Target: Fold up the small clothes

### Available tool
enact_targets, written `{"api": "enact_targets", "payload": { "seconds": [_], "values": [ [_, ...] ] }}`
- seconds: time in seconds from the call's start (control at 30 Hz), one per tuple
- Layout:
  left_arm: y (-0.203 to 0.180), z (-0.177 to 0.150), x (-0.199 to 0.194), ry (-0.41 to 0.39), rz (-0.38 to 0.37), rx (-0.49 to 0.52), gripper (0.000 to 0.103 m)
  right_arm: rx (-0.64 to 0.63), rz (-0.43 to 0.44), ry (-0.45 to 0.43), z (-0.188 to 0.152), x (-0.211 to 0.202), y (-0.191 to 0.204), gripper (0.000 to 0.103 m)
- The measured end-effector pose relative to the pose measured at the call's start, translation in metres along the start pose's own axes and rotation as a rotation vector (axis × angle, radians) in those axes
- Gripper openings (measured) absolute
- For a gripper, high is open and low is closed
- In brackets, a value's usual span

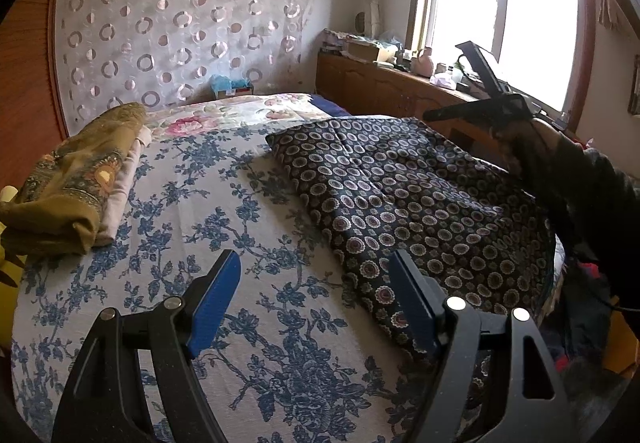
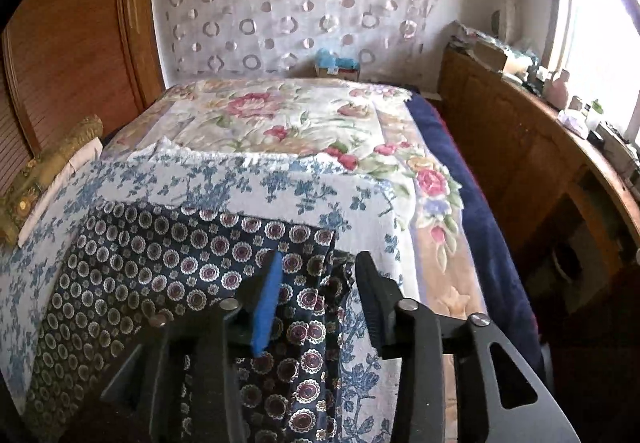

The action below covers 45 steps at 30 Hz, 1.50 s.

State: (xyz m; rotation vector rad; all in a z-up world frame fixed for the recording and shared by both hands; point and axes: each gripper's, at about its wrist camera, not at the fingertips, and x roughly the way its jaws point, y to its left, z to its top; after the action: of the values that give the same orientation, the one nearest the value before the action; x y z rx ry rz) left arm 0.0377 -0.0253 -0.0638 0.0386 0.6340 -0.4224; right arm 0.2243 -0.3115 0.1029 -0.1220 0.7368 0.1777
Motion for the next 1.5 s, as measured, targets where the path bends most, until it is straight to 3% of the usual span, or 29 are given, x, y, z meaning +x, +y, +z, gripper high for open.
{"api": "enact_targets", "payload": {
  "seconds": [0.1, 0.27, 0.63, 1.0, 1.13, 1.2, 1.3, 1.5],
  "values": [
    [-0.005, 0.000, 0.002, 0.007, -0.007, 0.012, 0.077, -0.009, 0.008, 0.041, 0.000, 0.008, -0.003, 0.040],
    [-0.014, 0.000, 0.005, 0.020, -0.023, 0.030, 0.077, -0.033, 0.024, 0.020, -0.012, -0.026, -0.007, 0.040],
    [-0.030, -0.004, 0.017, 0.074, -0.055, 0.061, 0.077, -0.072, 0.056, 0.041, -0.098, -0.097, 0.005, 0.040],
    [-0.034, -0.011, 0.025, 0.119, -0.050, 0.063, 0.077, -0.085, 0.014, 0.080, -0.112, -0.113, 0.005, 0.039],
    [-0.037, -0.014, 0.027, 0.132, -0.055, 0.065, 0.077, -0.083, 0.012, 0.090, -0.118, -0.117, 0.006, 0.029],
    [-0.038, -0.015, 0.028, 0.139, -0.058, 0.068, 0.077, -0.096, 0.013, 0.095, -0.124, -0.121, 0.007, 0.015],
    [-0.041, -0.018, 0.027, 0.147, -0.066, 0.073, 0.077, -0.118, 0.014, 0.090, -0.133, -0.126, 0.012, 0.003],
    [-0.043, -0.022, 0.021, 0.151, -0.088, 0.076, 0.077, -0.117, -0.048, 0.014, -0.134, -0.137, 0.011, 0.001]
  ]
}}
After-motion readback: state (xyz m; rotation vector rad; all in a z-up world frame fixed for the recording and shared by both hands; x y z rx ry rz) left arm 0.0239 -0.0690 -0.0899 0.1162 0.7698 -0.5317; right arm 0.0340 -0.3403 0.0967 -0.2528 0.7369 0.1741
